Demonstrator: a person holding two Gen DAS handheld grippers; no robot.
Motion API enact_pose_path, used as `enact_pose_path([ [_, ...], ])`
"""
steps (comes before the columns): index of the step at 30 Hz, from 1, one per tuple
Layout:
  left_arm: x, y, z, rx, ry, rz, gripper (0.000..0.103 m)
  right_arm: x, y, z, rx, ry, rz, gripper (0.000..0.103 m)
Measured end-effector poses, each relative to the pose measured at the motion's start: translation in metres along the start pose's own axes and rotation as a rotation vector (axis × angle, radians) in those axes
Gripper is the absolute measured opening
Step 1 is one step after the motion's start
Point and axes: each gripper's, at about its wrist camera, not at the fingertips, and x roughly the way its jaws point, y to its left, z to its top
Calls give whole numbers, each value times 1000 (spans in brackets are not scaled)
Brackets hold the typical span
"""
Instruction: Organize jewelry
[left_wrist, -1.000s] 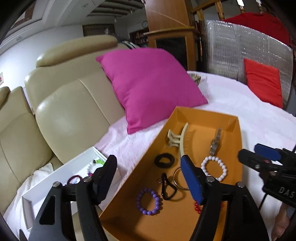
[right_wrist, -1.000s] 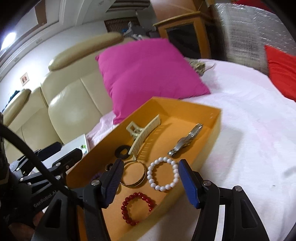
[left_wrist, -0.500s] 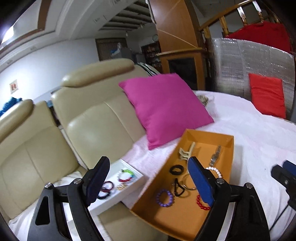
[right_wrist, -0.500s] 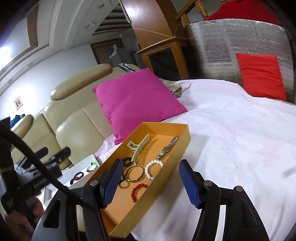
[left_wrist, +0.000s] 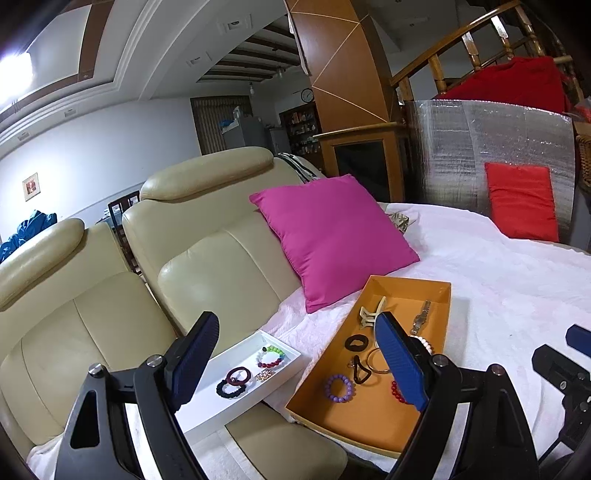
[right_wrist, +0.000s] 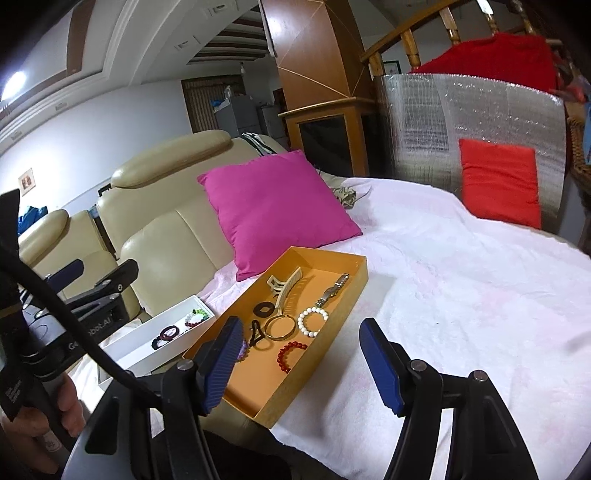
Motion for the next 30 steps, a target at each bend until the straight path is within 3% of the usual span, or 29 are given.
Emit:
enact_pose_path([
  [30,2,11,1,-13,17,6,87,1,25,-1,-7,12,6,69],
])
